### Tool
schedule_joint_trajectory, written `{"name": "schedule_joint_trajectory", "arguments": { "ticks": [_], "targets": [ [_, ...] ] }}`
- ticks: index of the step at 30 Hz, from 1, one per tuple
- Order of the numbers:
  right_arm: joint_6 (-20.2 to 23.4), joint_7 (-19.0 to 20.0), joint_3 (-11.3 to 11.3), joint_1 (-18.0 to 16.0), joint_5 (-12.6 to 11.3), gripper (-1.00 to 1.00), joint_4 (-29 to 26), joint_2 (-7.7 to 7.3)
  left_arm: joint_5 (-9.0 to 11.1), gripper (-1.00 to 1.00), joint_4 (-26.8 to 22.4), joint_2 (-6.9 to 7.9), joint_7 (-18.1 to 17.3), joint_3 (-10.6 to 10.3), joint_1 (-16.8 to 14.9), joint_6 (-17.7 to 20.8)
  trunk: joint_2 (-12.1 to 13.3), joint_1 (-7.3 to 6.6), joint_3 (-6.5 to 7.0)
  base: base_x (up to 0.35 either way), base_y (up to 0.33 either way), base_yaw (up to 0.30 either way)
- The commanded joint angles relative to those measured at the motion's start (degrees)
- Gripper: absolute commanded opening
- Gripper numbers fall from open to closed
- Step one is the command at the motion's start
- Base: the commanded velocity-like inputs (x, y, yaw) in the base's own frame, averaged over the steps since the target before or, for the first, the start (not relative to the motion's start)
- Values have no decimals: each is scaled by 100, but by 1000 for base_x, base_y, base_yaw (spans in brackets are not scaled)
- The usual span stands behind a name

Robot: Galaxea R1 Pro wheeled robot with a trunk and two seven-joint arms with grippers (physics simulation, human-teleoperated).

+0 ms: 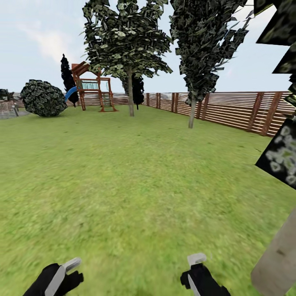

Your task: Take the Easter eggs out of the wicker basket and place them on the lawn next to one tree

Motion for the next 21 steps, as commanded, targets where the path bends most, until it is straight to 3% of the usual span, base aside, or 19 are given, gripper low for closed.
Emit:
{"name": "schedule_joint_trajectory", "arguments": {
  "ticks": [1, 4, 7, 11, 12, 14, 17, 21],
  "targets": [
    [-307, 4, 117, -202, 71, 100, 644, 86, 50, 100, 310, -2, 59, 20, -207, -49, -4, 0, -7, 0, 0, 294],
    [-1029, 2, 260, -453, 70, 100, 1437, 183, 47, 100, 772, -1, 74, 34, -492, -359, -4, 0, -7, 0, 0, 294],
    [-1036, 24, 284, -519, 63, 100, 1502, 140, 33, 100, 979, -8, 74, 24, -571, -491, -4, 0, -7, 0, 0, 295],
    [-349, 76, 283, -539, 55, 100, 1224, 36, 28, 100, 1143, -11, 53, 22, -591, -551, -4, 0, -7, 0, 0, 221],
    [34, 90, 272, -541, 45, 100, 987, 17, 37, 100, 1160, -4, 47, 24, -592, -555, -4, 0, -7, 0, 0, 63],
    [348, 165, 227, -542, -22, 100, 648, -51, 47, 100, 1168, 1, 44, 35, -593, -558, -4, 0, -7, 0, 0, 37],
    [509, 276, 171, -542, -167, 100, 410, -146, 48, 100, 1172, 4, 42, 39, -593, -559, -4, 0, -7, 0, 0, 154],
    [550, 292, 169, -542, -175, 100, 345, -173, 44, 100, 1170, -8, 38, 27, -594, -560, -4, 0, -7, 0, 0, 267]
  ]
}}
